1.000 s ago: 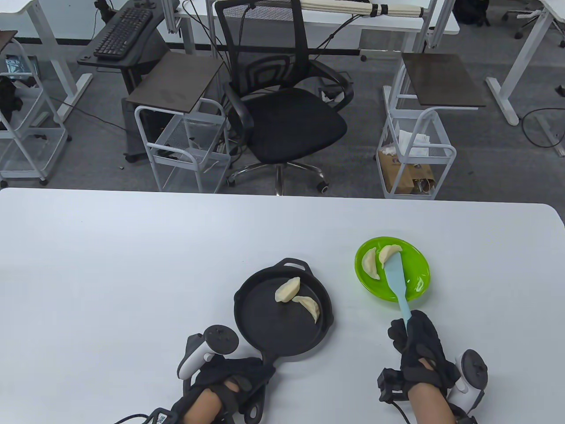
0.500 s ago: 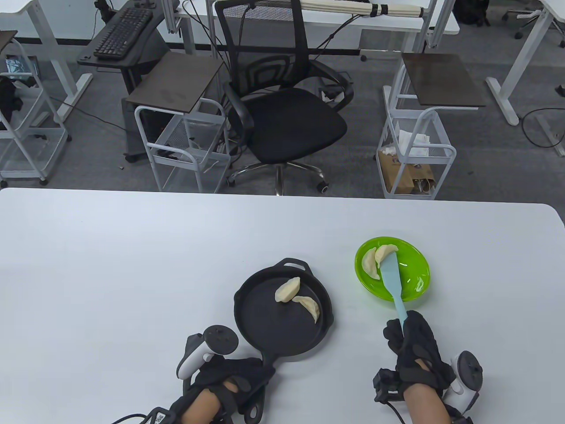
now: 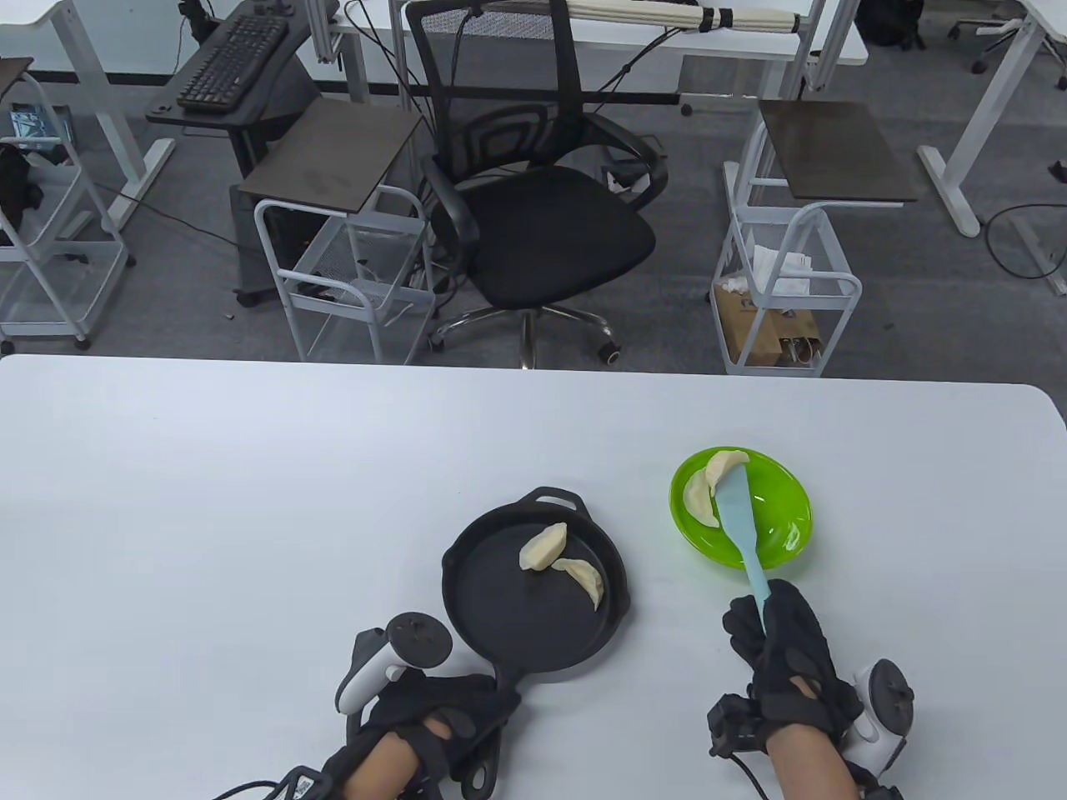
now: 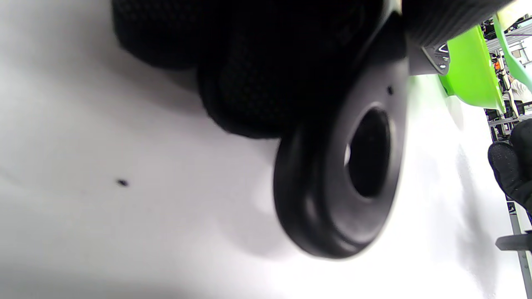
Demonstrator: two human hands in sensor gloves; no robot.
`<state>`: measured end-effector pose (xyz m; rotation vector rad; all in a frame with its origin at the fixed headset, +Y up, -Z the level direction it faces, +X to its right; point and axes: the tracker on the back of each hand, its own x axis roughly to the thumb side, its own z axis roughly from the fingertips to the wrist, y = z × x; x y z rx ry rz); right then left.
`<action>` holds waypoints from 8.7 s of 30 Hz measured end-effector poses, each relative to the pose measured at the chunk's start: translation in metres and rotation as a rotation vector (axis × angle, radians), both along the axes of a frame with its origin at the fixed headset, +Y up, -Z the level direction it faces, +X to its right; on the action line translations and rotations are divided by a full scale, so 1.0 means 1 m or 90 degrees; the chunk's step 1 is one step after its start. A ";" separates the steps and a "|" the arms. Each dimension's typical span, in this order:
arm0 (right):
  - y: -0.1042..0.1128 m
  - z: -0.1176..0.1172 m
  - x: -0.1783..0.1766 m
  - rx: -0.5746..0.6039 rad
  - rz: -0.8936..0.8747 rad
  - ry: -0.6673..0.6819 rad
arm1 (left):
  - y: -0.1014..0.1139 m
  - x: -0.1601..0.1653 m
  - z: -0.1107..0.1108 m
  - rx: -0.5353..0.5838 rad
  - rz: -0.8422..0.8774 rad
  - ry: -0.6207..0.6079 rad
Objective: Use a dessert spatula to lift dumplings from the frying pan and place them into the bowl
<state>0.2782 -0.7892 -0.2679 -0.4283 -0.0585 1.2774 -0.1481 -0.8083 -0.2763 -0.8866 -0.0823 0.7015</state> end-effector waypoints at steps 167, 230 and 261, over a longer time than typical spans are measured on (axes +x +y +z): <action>-0.003 -0.036 -0.046 -0.046 0.285 0.505 | 0.000 0.004 -0.001 0.002 -0.011 -0.024; -0.002 -0.013 -0.010 0.017 0.048 0.124 | -0.001 0.004 -0.001 -0.002 -0.005 -0.019; -0.007 0.001 0.027 -0.034 0.037 -0.099 | -0.001 0.004 0.000 -0.001 -0.006 -0.015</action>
